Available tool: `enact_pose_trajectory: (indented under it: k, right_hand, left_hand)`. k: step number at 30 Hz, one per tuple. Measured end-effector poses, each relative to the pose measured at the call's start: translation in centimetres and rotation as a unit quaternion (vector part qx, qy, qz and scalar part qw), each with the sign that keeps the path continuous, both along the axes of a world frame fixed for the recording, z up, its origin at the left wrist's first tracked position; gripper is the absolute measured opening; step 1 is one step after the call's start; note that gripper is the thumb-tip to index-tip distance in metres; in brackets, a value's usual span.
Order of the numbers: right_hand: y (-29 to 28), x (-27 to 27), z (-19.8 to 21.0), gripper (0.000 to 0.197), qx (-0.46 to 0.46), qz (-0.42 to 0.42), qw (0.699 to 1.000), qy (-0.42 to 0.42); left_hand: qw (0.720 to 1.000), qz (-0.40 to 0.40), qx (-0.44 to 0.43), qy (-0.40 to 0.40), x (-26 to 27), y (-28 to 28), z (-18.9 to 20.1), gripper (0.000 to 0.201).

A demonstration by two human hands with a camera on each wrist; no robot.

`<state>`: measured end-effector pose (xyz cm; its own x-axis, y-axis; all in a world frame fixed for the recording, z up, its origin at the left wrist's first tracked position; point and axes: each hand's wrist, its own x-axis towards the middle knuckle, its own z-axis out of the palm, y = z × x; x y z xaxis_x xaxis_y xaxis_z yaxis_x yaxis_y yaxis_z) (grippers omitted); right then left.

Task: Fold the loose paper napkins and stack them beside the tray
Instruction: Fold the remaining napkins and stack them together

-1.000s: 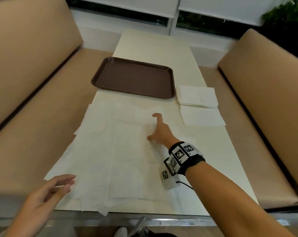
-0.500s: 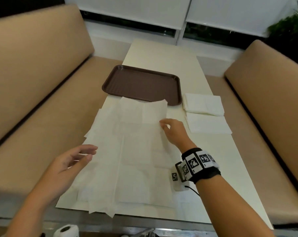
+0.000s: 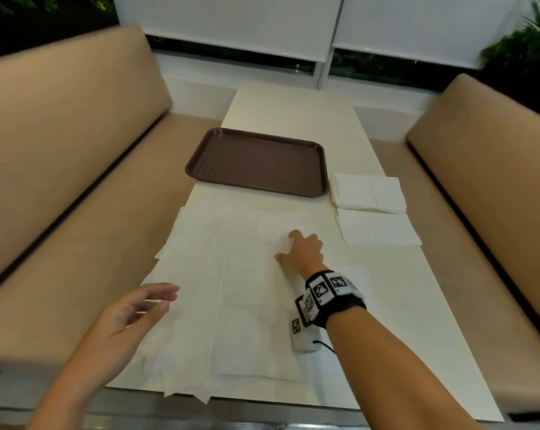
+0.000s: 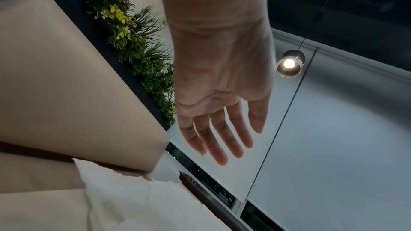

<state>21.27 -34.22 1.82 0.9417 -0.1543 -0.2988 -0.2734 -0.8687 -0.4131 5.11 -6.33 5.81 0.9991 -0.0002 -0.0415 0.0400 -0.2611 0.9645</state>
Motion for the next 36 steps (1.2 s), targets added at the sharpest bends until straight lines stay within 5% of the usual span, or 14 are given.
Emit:
enact_pose_trajectory:
  k: [4,7,10,15,17,20,25,31,33,36]
  right_hand:
    - [0.1,1.4,0.3,0.058,0.012,0.034,0.999,0.029]
    - [-0.1,2.0,0.3,0.06,0.019,0.042,0.999,0.013]
    - [0.0,2.1,0.3,0.053,0.058,0.026,0.994,-0.093]
    - [0.3,1.3,2.1,0.043,0.145,0.045,0.96,-0.235]
    - [0.3,0.7,3.0,0.038,0.178,0.04,0.941,-0.286]
    - [0.1,-0.5,5.3,0.03,0.242,0.023,0.903,-0.354]
    - [-0.9,-3.7,12.1,0.034,0.325,0.113,0.87,-0.353]
    - [-3.5,-6.9,16.2,0.045,0.46,0.114,0.825,-0.309]
    - [-4.6,-7.3,16.4,0.049,0.465,0.085,0.824,-0.311]
    - [-6.3,-7.5,16.4,0.051,0.451,0.051,0.828,-0.33]
  left_hand:
    - [1.0,0.006,0.007,0.005,-0.8,0.5,-0.8,0.014]
    - [1.0,0.013,0.002,0.003,-1.4,1.1,-1.3,0.025]
    - [1.0,0.024,-0.007,0.007,-2.0,1.6,-1.8,0.032]
    - [1.0,0.021,-0.008,0.019,-2.5,2.2,-2.9,0.017]
    - [1.0,0.01,0.001,0.022,-2.5,2.3,-3.3,0.032]
    - [1.0,0.014,0.0,0.025,-2.1,1.6,-2.3,0.016]
    - [0.998,0.044,-0.05,-0.023,2.1,-1.4,0.2,0.053]
    - [0.961,-0.082,-0.265,-0.004,8.9,-7.3,3.1,0.117]
    - [0.947,-0.096,-0.305,-0.033,10.2,-8.6,4.3,0.112]
    - [0.95,-0.084,-0.287,-0.09,11.5,-9.9,6.4,0.074]
